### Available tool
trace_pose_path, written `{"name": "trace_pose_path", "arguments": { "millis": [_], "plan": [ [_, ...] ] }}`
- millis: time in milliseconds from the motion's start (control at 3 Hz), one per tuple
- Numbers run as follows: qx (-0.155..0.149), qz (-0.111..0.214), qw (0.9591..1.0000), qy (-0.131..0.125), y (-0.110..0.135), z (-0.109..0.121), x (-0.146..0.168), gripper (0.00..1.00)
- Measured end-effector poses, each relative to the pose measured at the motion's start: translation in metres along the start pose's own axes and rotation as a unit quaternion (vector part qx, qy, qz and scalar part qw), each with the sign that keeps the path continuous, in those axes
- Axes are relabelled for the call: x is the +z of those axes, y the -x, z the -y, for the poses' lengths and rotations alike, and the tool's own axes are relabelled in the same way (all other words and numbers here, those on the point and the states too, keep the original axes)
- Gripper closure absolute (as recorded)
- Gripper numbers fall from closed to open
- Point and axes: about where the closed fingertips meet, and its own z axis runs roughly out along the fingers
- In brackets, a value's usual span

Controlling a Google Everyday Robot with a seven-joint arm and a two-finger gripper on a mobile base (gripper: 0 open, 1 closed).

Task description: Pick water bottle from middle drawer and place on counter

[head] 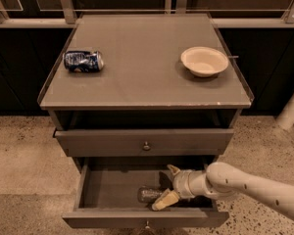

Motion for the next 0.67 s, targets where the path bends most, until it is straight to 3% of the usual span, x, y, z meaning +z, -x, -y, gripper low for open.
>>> {"name": "trace_pose_path", "arguments": {
  "millis": [667],
  "plan": [
    [-0.008,0.012,0.9997,0.020,0.000,0.012,0.037,0.00]
  ]
}}
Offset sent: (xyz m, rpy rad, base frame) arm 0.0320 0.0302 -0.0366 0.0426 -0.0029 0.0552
